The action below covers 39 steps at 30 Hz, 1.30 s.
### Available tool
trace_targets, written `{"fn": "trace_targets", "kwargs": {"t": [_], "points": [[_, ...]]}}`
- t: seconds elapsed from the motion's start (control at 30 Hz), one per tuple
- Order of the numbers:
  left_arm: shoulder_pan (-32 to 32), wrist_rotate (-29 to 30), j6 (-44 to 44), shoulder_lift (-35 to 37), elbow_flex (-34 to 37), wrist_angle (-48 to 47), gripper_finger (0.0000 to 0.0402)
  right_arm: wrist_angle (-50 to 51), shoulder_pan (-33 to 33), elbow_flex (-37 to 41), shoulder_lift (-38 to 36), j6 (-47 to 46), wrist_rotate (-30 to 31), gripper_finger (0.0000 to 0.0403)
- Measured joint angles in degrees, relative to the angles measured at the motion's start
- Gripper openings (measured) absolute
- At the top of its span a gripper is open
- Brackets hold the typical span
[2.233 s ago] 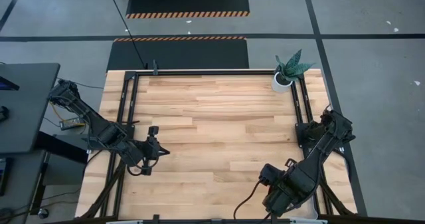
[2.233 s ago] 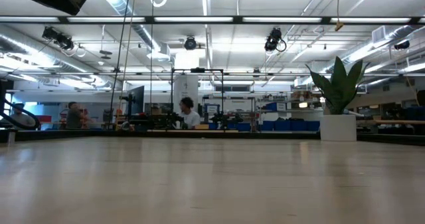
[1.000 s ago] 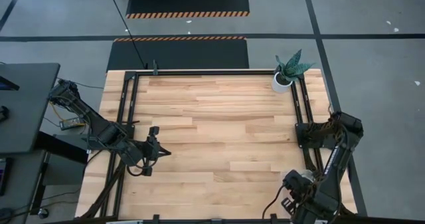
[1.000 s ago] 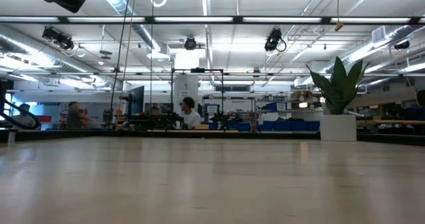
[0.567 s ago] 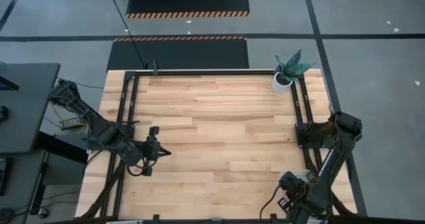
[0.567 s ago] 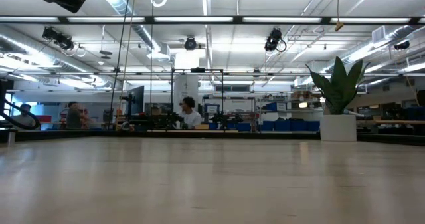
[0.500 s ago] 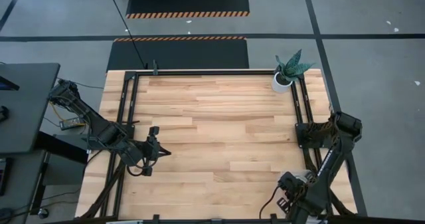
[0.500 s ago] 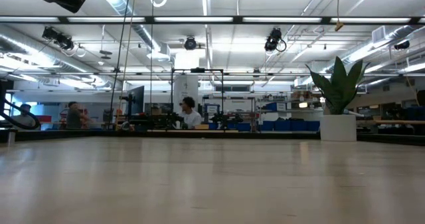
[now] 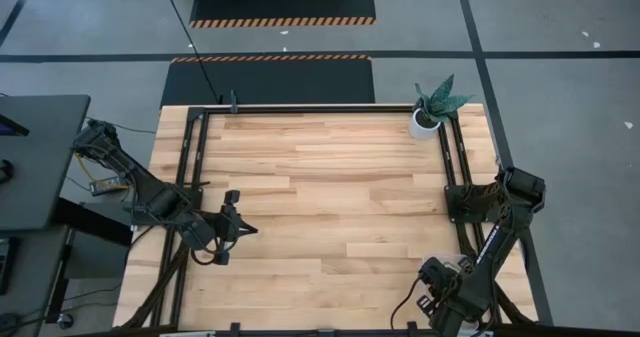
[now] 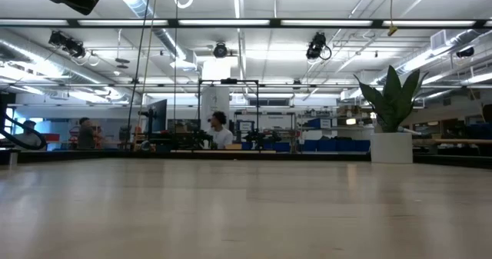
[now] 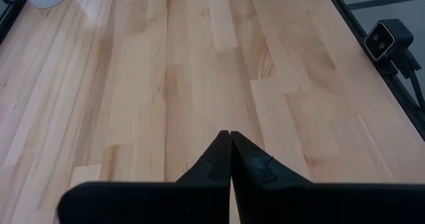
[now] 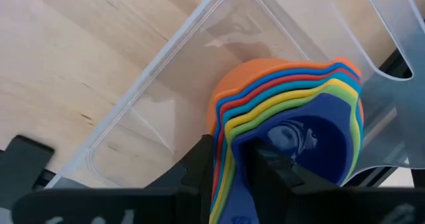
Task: Nest measuring cups in basket
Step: Put the nested measuring cups into the transparent bin
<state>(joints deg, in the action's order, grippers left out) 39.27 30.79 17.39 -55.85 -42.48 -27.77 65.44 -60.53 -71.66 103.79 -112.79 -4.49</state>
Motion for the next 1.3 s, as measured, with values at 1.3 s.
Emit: {"fn": "trace_targets", "kwargs": {"t": [1.3], "points": [[0.00, -2.60, 0.13, 0.00, 0.00, 0.09, 0.0007, -0.08, 4.13, -4.91, 0.35, 10.46, -6.32, 0.0192]]}}
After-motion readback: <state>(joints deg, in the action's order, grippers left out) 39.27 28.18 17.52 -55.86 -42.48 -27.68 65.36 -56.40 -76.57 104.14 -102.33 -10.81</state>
